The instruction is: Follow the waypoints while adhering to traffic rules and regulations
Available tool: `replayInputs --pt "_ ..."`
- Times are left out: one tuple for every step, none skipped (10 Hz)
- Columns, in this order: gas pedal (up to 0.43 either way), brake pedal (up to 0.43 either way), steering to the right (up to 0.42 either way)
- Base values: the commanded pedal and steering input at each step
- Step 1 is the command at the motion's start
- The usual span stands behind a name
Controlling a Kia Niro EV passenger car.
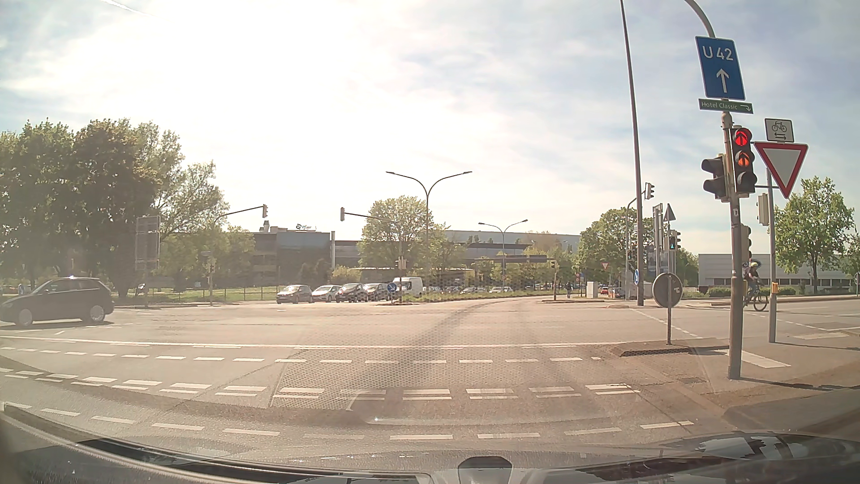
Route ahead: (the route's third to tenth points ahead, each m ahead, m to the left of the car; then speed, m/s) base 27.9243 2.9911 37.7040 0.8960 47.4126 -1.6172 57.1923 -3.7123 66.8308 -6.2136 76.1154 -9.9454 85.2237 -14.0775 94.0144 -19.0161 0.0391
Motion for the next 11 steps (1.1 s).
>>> replayInputs --pt "0.000 0.000 0.015" --pt "0.047 0.000 0.015" --pt "0.240 0.000 0.015" --pt "0.248 0.000 0.015" --pt "0.280 0.000 0.015" --pt "0.331 0.000 0.016" --pt "0.358 0.000 0.016" --pt "0.398 0.000 0.018" --pt "0.409 0.000 0.020" --pt "0.409 0.000 0.023" --pt "0.409 0.000 0.024"
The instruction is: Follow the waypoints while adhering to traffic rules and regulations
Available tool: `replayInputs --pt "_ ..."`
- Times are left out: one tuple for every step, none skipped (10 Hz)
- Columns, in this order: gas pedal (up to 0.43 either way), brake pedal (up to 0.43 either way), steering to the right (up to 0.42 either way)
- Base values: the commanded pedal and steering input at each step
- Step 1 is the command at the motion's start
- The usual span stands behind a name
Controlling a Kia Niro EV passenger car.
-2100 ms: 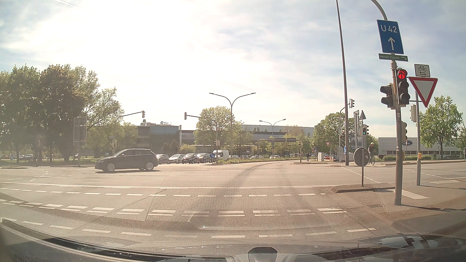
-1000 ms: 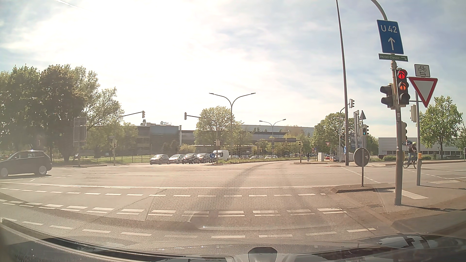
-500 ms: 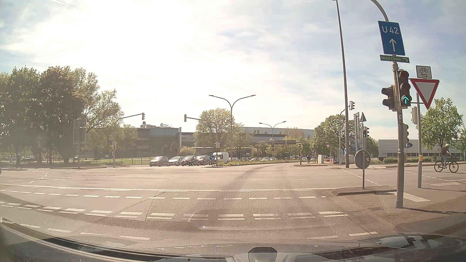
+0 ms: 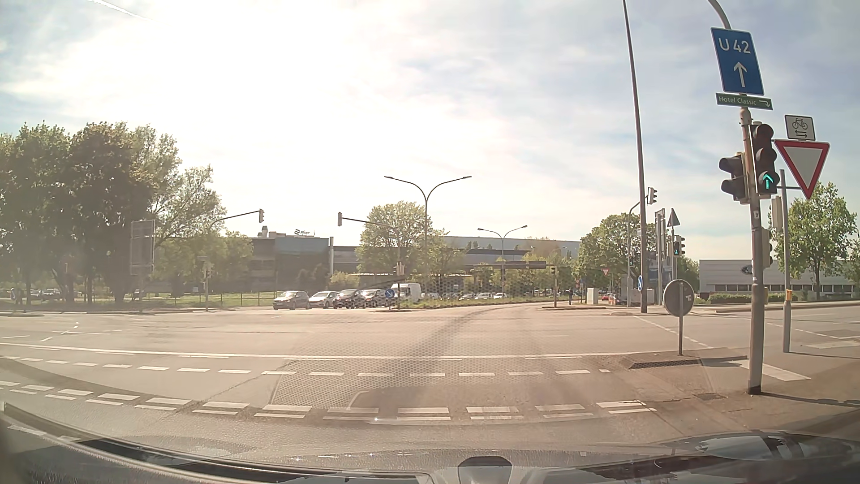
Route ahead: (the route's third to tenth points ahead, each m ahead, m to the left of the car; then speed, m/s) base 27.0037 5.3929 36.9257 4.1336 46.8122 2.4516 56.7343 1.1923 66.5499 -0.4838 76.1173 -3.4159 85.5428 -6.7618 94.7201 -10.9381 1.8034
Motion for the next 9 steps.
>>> replayInputs --pt "0.409 0.000 0.024" --pt "0.409 0.000 0.024" --pt "0.409 0.000 0.024" --pt "0.409 0.000 0.024" --pt "0.409 0.000 0.024" --pt "0.409 0.000 0.024" --pt "0.409 0.000 0.024" --pt "0.409 0.000 0.024" --pt "0.409 0.000 0.024"
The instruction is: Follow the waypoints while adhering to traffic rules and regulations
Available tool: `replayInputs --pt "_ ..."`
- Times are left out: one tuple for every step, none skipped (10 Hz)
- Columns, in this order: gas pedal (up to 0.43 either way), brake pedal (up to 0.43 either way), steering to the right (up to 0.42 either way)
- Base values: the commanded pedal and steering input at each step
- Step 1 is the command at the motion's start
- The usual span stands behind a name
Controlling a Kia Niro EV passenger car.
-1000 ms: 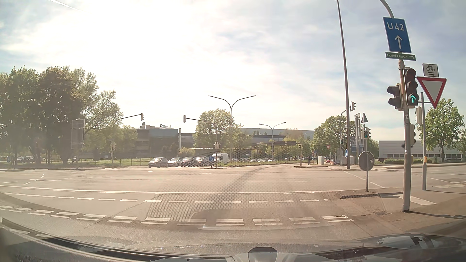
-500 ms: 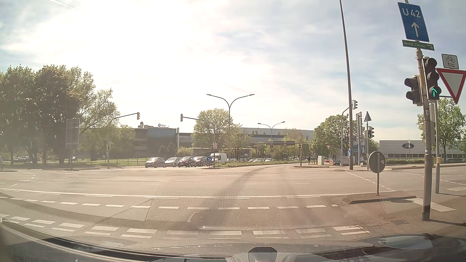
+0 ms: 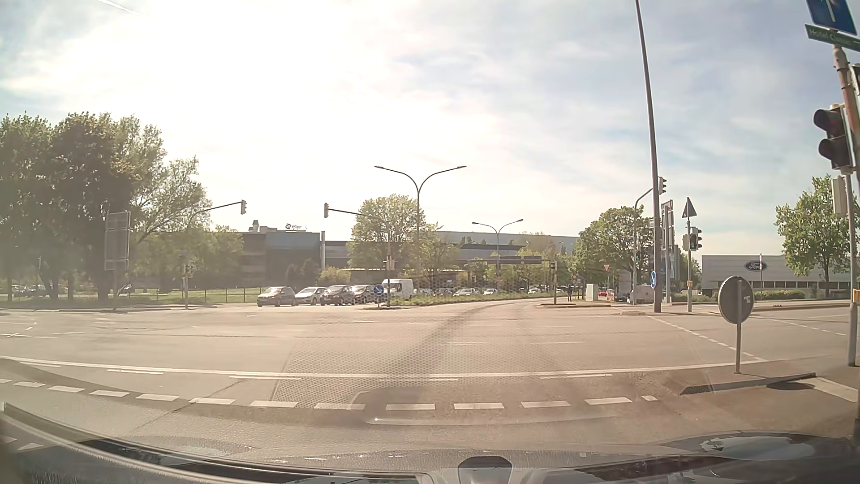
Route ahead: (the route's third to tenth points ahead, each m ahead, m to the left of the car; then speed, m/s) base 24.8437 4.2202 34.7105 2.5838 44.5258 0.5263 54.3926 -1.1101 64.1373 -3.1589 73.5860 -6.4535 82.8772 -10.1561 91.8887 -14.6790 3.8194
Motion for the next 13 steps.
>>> replayInputs --pt "0.409 0.000 0.024" --pt "0.409 0.000 0.024" --pt "0.409 0.000 0.025" --pt "0.390 0.000 0.025" --pt "0.370 0.000 0.025" --pt "0.358 0.000 0.025" --pt "0.358 0.000 0.025" --pt "0.358 0.000 0.026" --pt "0.358 0.000 0.030" --pt "0.358 0.000 0.035" --pt "0.358 0.000 0.040" --pt "0.358 0.000 0.044" --pt "0.358 0.000 0.045"
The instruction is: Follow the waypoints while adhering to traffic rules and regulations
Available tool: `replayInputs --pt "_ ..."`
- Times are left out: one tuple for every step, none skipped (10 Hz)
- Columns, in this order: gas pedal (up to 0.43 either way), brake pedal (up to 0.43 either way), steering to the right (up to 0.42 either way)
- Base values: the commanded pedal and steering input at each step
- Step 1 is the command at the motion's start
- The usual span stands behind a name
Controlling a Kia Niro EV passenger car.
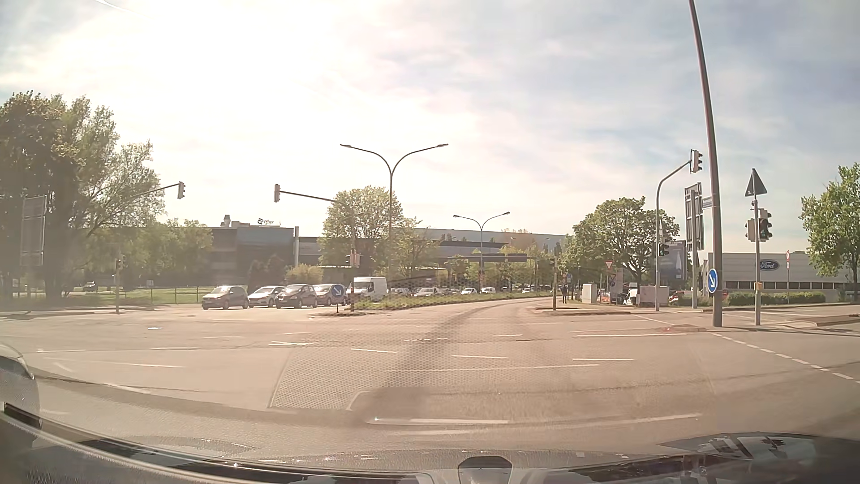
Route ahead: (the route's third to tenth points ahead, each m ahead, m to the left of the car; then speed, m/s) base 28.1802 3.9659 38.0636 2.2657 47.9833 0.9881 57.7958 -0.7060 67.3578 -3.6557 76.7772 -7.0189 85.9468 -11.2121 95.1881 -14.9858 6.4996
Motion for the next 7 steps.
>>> replayInputs --pt "0.350 0.000 0.045" --pt "0.339 0.000 0.045" --pt "0.339 0.000 0.045" --pt "0.339 0.000 0.044" --pt "0.331 0.000 0.043" --pt "0.280 0.000 0.041" --pt "0.248 0.000 0.037"
